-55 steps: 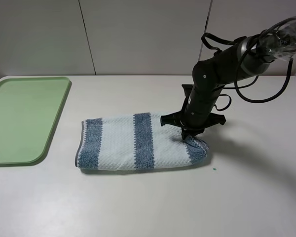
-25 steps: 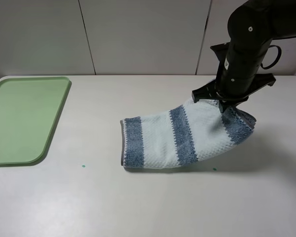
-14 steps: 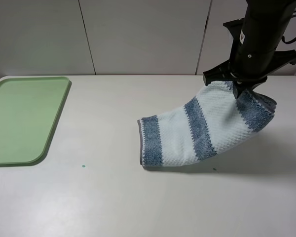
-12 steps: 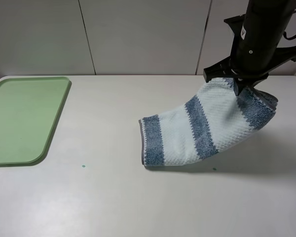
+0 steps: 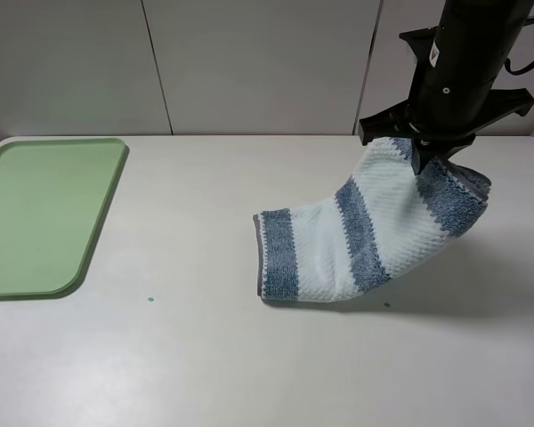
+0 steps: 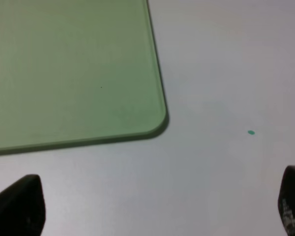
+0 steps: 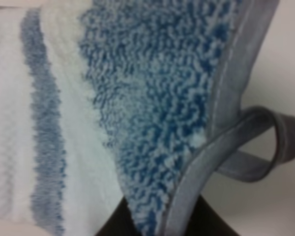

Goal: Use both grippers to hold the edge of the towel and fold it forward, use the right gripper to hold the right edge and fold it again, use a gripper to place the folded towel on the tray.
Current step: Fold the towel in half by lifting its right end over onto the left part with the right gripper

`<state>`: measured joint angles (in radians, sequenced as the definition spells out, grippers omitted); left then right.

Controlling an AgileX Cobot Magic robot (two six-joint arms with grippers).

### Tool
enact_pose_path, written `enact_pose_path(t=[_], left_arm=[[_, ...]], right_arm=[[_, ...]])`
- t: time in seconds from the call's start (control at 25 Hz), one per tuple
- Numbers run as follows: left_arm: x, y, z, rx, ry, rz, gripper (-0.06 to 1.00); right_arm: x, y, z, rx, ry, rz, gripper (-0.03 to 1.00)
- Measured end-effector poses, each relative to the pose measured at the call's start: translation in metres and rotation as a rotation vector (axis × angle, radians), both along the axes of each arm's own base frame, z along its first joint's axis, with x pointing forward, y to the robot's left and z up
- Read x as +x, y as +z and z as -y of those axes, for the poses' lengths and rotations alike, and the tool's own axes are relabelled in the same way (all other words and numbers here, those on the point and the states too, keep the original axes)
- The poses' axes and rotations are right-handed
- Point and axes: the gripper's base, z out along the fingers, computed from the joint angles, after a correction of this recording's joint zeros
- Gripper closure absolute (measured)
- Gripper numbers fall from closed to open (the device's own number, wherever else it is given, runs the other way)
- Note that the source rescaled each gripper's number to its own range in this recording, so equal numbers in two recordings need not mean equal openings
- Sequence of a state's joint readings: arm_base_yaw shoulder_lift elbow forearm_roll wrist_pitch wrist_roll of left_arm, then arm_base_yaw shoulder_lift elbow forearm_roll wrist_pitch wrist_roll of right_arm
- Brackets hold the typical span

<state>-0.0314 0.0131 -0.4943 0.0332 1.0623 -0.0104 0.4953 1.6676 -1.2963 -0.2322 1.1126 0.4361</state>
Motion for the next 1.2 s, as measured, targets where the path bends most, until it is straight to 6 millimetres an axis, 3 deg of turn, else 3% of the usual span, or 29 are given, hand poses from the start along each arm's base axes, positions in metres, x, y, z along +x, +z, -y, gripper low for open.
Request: enact_pose_path(t=[0.2,0.64,0.88,1.2], left_arm=[[0.000,0.000,0.000,0.000,0.000,0.000,0.01],[0.000,0.000,0.000,0.000,0.000,0.000,0.01],[0.000,0.000,0.000,0.000,0.000,0.000,0.01],[0.000,0.000,0.000,0.000,0.000,0.000,0.01]], right_arm=[[0.001,-0.006,-0.004,0.027,-0.007,-0.020,0.89],[-0.004,-0.036,-0.044,0.016,0.064,-0.062,0.89],[-0.010,-0.037,-0.058,0.044,0.059,-0.041,0.89],[-0.010,-0.038,-0.064,0.105,0.026,-0.041,0.89]])
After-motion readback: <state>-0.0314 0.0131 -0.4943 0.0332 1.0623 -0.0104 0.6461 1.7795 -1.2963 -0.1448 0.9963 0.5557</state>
